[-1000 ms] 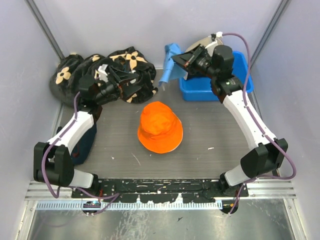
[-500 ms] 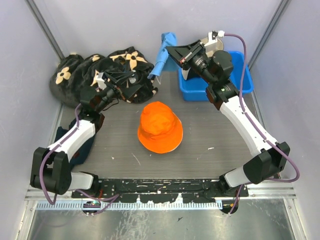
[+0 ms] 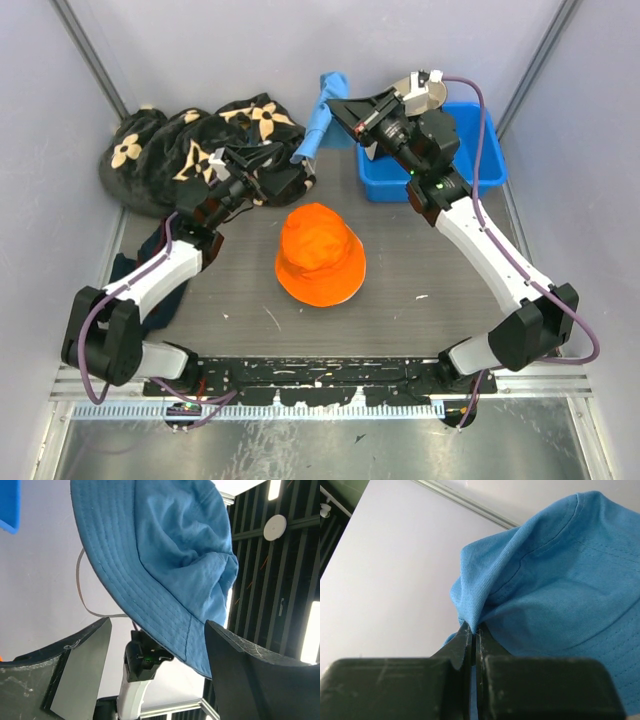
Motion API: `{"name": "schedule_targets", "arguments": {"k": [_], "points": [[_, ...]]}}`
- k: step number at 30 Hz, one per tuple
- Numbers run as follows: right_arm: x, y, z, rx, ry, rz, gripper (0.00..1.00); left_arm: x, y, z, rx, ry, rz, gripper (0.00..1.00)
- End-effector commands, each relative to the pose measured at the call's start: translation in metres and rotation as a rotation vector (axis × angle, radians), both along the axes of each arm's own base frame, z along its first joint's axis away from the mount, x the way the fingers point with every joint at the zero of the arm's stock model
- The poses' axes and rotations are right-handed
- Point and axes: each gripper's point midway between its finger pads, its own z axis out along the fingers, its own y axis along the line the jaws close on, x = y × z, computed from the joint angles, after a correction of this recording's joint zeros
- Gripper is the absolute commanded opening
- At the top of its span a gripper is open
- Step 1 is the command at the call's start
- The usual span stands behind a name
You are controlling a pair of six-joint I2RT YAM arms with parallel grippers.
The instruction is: Stack the hats
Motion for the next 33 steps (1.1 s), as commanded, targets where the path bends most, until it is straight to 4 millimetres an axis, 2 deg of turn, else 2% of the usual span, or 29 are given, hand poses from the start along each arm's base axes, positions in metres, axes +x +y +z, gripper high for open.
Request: {"name": "schedule_targets", "arguments": {"k": [1,6,9,15,18,21,25,31,33], "points": [[-0.031,-0.012,0.050,0.091,-0.131,0.000,0.01,0.002,-0.008,0.005,-0.053,-0.011,0.008,0.80],[-0.036,-0.009,0.047,0.099,-0.122,0.022,0.01,0.002,-0.016,0.005,-0.062,-0.011,-0.002,0.72],[-0.040,-0.008,0.047,0.101,-0.121,0.034,0.01,0.003,-0.016,0.002,-0.059,-0.001,0.007,0.63],[-0.052,-0.007,0.036,0.081,-0.090,0.065,0.01,0.007,-0.016,-0.009,-0.027,0.026,0.026,0.31],[-0.061,-0.010,0.024,0.066,-0.063,0.077,0.01,0.010,-0.016,-0.014,-0.013,0.032,0.034,0.19],[-0.069,-0.013,0.009,0.037,-0.026,0.080,0.01,0.010,-0.018,-0.016,-0.009,0.029,0.026,0.01],[-0.079,-0.018,-0.011,-0.035,0.024,0.070,0.01,-0.003,-0.018,-0.022,0.013,0.020,-0.002,0.00],[-0.086,-0.020,-0.055,-0.180,0.149,0.077,0.01,-0.020,0.000,-0.052,0.119,0.040,0.006,0.00],[-0.087,-0.022,-0.065,-0.232,0.181,0.075,0.01,-0.031,0.007,-0.051,0.113,0.032,0.003,0.00]]}}
